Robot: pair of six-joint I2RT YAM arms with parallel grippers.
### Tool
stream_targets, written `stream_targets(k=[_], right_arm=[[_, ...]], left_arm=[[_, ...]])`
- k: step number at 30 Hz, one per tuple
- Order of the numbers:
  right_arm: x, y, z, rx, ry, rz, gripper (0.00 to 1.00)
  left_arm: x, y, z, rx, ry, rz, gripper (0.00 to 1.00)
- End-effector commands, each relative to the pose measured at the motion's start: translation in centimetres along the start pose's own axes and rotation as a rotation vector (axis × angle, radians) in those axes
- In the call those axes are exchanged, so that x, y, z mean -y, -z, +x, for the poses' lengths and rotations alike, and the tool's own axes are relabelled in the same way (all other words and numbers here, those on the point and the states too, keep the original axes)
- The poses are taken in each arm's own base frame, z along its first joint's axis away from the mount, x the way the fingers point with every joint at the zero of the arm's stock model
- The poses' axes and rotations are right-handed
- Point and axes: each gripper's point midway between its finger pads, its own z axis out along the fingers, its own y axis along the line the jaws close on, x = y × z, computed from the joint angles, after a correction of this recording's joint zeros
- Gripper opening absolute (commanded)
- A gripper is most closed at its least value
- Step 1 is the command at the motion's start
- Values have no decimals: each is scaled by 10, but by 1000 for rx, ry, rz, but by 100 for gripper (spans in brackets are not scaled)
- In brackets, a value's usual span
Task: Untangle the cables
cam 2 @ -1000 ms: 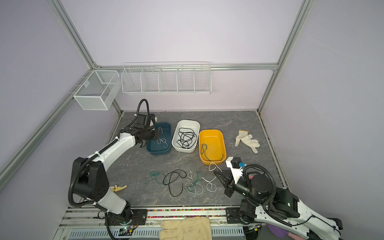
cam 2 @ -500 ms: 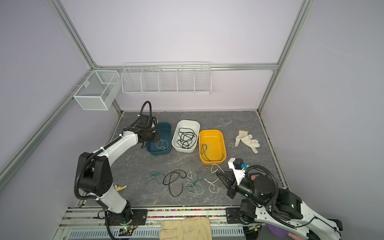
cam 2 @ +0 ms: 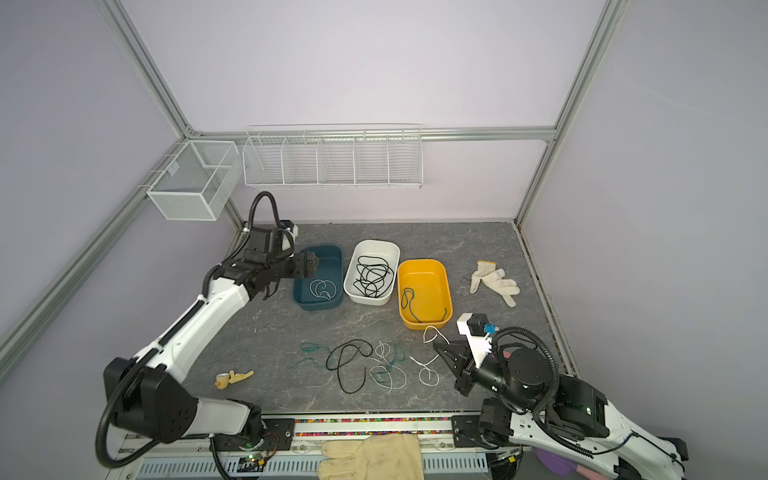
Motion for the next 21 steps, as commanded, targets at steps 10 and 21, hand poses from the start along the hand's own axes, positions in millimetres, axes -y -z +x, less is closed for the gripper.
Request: stream_targets(k=[10,21], right_arm=[[3,-23,-3,-102,-49,107,6],[-10,-63,-35,-147,-7,176,6]], left_arm=[[-22,82,32,241,116,-31,99],[-32,98,90,336,63,-34,99]])
